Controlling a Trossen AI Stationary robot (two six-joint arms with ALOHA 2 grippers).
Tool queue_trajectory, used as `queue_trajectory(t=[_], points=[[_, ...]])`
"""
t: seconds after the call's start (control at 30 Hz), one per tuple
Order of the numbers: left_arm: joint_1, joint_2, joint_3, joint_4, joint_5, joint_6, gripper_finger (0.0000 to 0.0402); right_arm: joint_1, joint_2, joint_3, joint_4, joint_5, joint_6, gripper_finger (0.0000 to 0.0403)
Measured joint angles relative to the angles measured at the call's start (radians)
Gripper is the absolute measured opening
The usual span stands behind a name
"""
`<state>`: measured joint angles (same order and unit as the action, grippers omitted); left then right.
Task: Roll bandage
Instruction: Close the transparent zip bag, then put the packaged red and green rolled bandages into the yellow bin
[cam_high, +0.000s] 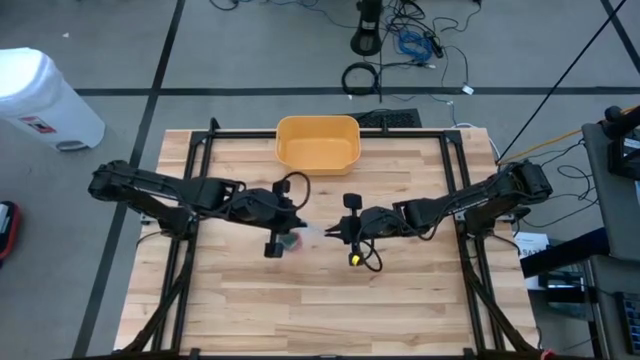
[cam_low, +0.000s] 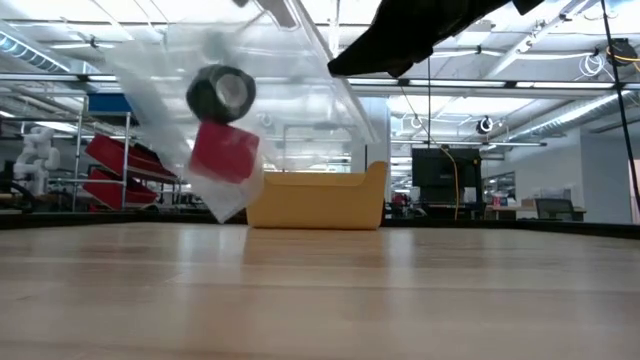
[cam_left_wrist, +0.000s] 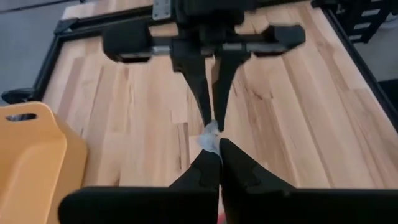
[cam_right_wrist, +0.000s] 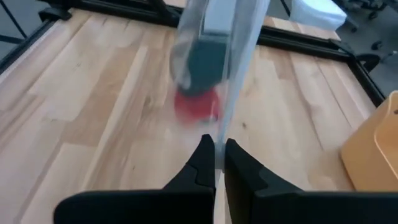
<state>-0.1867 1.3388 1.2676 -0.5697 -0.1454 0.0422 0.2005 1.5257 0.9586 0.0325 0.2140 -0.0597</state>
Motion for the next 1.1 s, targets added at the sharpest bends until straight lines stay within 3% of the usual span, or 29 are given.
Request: queue_trajectory(t=[0.73, 0.9, 1.1], points=[[0.0, -0.062, 0.013, -0.012, -0.042, 0.017, 0.0, 0.064, 0.001, -0.001, -0.125, 0.102, 0.119, 0.0006], [0.0, -0.05, 0.016, -0.008, -0.03, 0.016, 0.0, 0.062, 0.004, -0.007, -0.148, 0.121, 0.107, 0.0076], [-0.011, -0.048, 0.017, -0.012, -0.024, 0.016, 0.0, 0.061, -0.024, -0.006, -0.123, 0.29, 0.098, 0.0203]])
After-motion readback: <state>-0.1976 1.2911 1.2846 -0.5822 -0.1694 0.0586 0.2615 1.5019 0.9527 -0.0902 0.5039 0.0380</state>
